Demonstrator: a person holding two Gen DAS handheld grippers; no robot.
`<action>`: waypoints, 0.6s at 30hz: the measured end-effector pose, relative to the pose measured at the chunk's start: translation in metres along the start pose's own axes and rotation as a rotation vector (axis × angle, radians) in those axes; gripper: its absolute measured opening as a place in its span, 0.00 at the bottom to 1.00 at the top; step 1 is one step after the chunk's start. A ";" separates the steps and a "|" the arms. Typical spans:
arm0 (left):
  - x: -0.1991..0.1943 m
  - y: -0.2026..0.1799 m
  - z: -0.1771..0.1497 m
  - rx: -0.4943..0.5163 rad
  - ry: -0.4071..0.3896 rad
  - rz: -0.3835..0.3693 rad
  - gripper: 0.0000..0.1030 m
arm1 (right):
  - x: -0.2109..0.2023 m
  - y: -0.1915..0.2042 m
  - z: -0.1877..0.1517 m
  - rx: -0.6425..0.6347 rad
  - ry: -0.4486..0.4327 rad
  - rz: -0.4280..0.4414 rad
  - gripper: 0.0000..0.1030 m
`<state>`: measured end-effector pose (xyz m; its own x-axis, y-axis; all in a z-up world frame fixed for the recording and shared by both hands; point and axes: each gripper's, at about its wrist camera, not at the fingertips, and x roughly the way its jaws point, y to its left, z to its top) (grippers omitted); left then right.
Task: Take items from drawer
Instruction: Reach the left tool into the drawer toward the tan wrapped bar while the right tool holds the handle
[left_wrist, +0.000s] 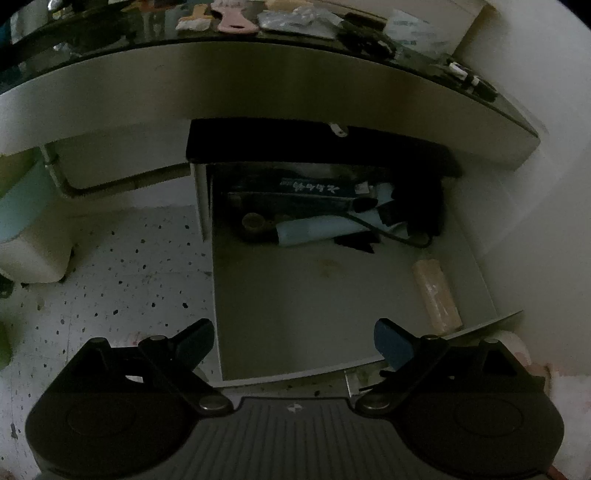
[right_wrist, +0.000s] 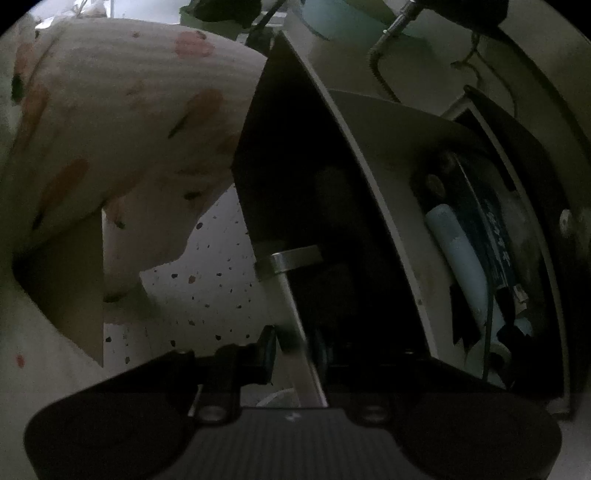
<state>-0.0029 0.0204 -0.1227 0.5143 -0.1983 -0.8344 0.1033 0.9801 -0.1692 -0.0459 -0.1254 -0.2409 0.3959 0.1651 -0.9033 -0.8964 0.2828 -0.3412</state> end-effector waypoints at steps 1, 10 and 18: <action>0.001 -0.001 0.001 0.001 0.001 0.003 0.91 | 0.000 -0.001 0.000 0.011 0.001 0.000 0.23; 0.006 -0.009 0.012 0.014 0.008 0.027 0.91 | -0.042 -0.026 -0.009 0.257 -0.092 0.025 0.27; 0.024 -0.047 0.032 0.075 0.035 0.008 0.91 | -0.118 -0.057 -0.053 0.718 -0.322 -0.069 0.60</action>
<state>0.0315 -0.0307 -0.1181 0.4855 -0.1891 -0.8536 0.1632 0.9788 -0.1240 -0.0522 -0.2114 -0.1289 0.5822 0.3594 -0.7293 -0.5636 0.8249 -0.0434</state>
